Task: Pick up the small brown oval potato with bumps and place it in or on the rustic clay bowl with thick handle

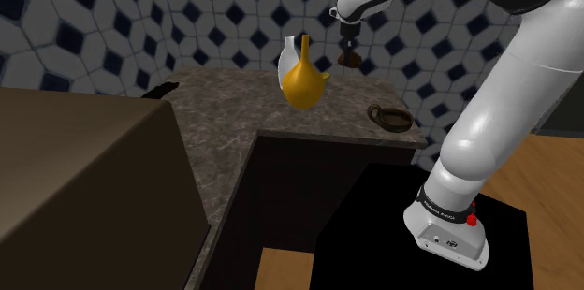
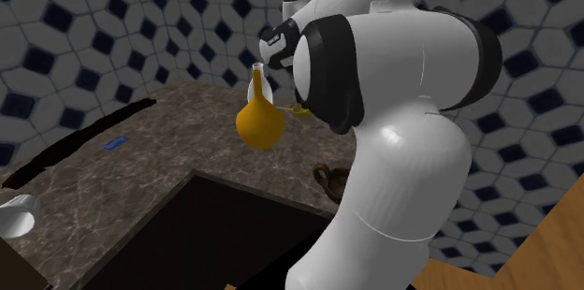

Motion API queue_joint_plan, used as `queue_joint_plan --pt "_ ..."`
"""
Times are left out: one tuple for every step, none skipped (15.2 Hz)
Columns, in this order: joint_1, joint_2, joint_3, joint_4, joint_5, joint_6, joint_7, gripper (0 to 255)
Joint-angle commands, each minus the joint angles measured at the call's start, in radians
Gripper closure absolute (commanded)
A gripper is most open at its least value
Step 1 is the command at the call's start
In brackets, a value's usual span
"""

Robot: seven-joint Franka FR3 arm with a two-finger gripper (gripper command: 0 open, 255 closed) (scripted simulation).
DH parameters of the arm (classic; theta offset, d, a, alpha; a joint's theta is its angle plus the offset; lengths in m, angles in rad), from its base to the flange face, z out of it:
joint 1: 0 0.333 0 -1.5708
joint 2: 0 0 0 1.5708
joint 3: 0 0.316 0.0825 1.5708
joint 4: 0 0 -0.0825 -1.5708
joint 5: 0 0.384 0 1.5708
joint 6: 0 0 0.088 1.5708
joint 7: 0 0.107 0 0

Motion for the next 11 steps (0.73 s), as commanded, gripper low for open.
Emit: queue_joint_plan --pt "-0.001 -0.075 0.007 -0.067 -0.028 -0.009 0.018 255" --pt "-0.004 -0.117 0.009 -0.108 -0.043 -0.01 0.026 255" --pt "-0.008 -0.159 0.013 -0.147 -0.057 -0.012 0.033 255" --pt "-0.013 -0.2 0.016 -0.186 -0.07 -0.015 0.039 255" --pt "-0.018 -0.242 0.02 -0.224 -0.082 -0.02 0.045 255" --pt "-0.024 -0.285 0.024 -0.261 -0.094 -0.025 0.05 255" --pt "-0.031 -0.327 0.028 -0.296 -0.105 -0.033 0.054 255" --pt "-0.038 -0.37 0.032 -0.331 -0.114 -0.042 0.057 255" --pt "-0.045 -0.414 0.036 -0.365 -0.123 -0.052 0.059 255" --pt "-0.053 -0.458 0.041 -0.398 -0.131 -0.063 0.06 255" --pt "-0.061 -0.503 0.045 -0.43 -0.139 -0.077 0.06 255"
